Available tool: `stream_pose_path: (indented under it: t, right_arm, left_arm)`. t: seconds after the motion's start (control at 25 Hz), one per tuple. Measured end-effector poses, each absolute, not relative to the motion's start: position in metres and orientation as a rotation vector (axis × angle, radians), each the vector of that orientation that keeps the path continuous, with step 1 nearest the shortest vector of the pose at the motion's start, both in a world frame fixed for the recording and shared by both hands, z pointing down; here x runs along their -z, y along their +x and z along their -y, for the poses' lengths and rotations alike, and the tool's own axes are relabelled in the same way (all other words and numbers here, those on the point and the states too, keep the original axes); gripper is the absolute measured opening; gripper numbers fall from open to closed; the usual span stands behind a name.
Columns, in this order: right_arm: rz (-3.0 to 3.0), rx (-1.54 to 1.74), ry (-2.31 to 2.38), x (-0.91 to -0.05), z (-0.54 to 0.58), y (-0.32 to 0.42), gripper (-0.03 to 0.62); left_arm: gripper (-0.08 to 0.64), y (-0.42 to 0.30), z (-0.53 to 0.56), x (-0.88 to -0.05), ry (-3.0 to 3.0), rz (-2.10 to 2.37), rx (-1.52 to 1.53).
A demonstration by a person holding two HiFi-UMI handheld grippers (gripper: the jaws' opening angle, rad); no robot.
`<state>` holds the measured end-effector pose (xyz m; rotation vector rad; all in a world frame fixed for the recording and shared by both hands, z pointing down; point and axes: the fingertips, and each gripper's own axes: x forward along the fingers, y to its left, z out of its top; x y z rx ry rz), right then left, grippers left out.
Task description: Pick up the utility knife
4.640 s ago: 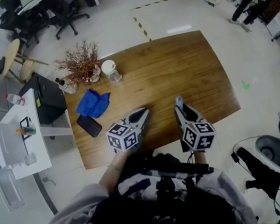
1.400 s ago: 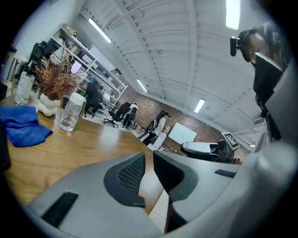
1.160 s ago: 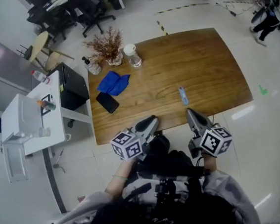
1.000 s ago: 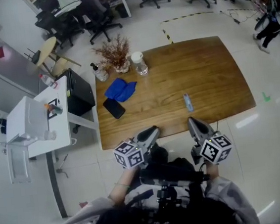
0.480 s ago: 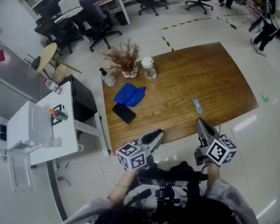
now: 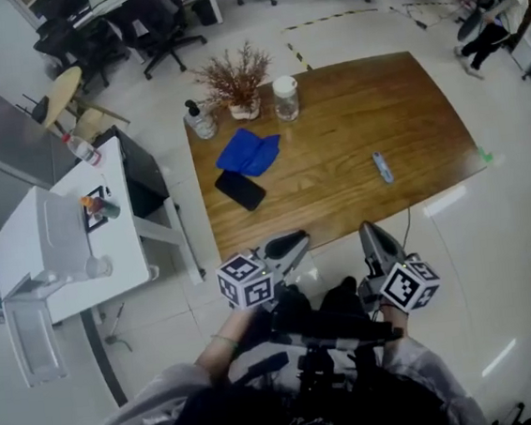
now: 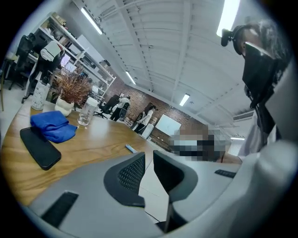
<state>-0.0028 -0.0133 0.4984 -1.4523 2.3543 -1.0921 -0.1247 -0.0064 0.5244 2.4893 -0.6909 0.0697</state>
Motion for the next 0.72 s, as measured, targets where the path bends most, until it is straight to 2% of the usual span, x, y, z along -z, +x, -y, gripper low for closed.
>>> stream_pose_path:
  t: [0.72]
  right_arm:
    - [-2.132,1.061,-1.678,-0.500,-0.091,-0.001,0.009]
  left_arm:
    - [0.041,-0.099,-0.025,-0.528,2.501,0.373,-0.004]
